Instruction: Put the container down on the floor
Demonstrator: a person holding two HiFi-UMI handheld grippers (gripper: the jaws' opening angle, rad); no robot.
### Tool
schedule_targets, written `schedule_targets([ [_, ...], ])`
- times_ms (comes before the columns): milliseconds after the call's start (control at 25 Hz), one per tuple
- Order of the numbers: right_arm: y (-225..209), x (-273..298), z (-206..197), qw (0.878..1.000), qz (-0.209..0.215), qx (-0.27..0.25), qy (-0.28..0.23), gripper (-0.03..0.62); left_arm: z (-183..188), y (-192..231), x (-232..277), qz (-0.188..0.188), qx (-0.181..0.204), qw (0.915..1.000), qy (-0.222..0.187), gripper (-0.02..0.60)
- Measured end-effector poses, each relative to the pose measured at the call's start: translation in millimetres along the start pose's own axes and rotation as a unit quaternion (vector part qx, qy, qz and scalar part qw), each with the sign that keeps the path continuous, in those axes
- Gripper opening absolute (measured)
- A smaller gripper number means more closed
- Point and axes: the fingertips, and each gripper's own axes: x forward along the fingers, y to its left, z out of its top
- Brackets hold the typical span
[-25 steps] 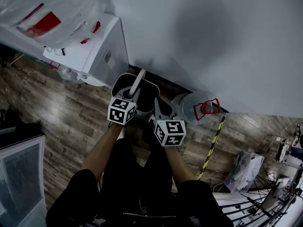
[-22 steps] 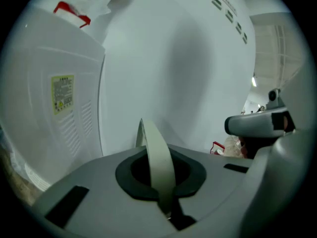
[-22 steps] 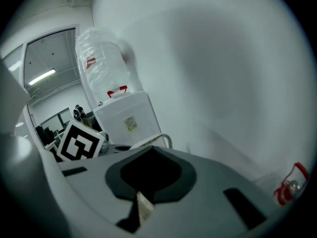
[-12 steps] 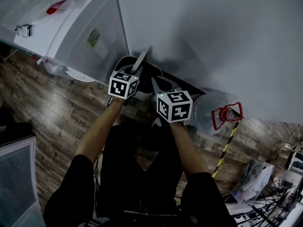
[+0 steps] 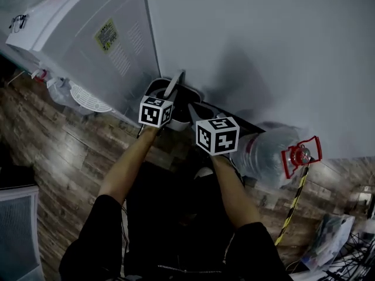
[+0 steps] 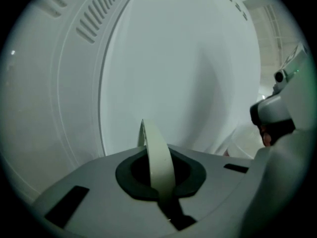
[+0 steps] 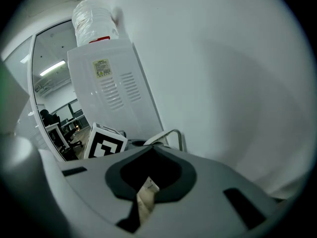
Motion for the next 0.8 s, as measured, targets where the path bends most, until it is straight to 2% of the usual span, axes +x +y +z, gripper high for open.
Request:
schedule_targets([
  [200, -2, 0, -3, 0.999, 0.034, 0.031, 0.004, 0.011, -27, 9, 17, 0.007, -0.001, 0.9996, -0.026, 0.012],
  [360, -9, 0, -4, 0.999, 0.024, 0.032, 0.003, 0.011, -41, 14, 19, 0.012, 0.011, 0.9984, -0.055, 0.012],
  [560, 1, 3, 2, 1.000, 0.016, 0.017, -0.003, 0.011, -65, 22, 17, 0.019, 0.018, 0.9983, -0.051, 0.012],
  [800, 24, 4, 11, 1.000, 0.020, -0.005, -0.010, 0.011, -79, 39, 2, 0.048, 0.017, 0.9975, -0.048, 0.014],
])
